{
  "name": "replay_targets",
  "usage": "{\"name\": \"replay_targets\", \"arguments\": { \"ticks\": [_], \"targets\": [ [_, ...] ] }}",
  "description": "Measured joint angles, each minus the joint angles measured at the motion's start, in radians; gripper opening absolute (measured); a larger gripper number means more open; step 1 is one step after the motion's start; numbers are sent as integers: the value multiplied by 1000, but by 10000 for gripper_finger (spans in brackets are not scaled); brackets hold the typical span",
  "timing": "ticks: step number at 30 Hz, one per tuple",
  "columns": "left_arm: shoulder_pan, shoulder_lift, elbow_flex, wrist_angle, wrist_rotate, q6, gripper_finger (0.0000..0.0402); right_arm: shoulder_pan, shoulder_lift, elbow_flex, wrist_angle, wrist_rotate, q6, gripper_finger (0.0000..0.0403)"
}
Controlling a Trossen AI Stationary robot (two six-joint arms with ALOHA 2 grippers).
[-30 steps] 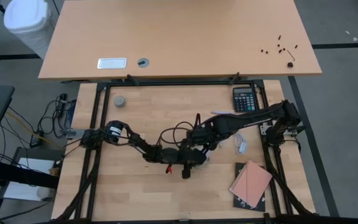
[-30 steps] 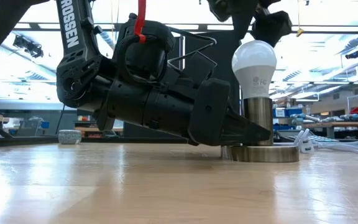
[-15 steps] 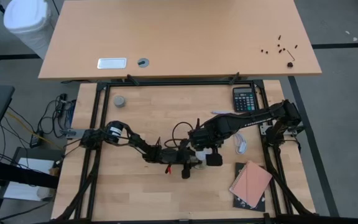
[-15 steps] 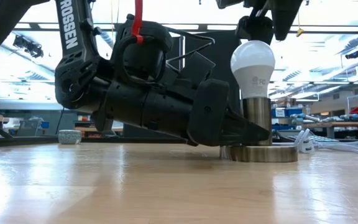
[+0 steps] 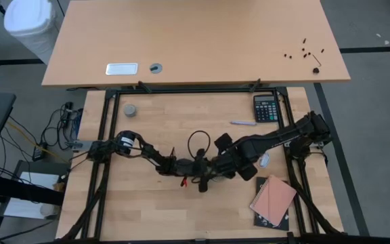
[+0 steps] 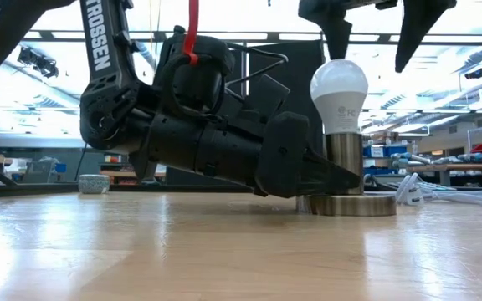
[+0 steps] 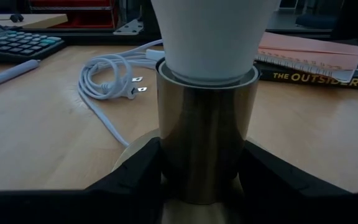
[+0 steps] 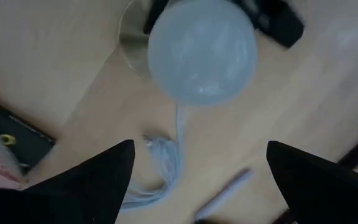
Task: Screw lightbulb
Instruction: Insert the lightbulb into the bronze lamp socket
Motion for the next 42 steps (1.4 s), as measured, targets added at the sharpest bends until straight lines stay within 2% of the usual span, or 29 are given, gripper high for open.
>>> {"name": "replay_targets", "arguments": {
  "ticks": [11, 19, 33, 42],
  "targets": [
    [0, -1, 0, 1, 5, 2, 193, -69, 4, -44, 70, -52, -181, 374],
    [0, -1, 1, 1, -10, 2, 193, -96, 5, -112, 204, -100, -288, 374],
    [0, -3, 1, 2, -16, 2, 193, -83, 5, -168, 379, -180, -336, 374],
    [0, -3, 2, 3, -17, 2, 193, -78, 5, -168, 391, -228, -400, 374]
  ]
}}
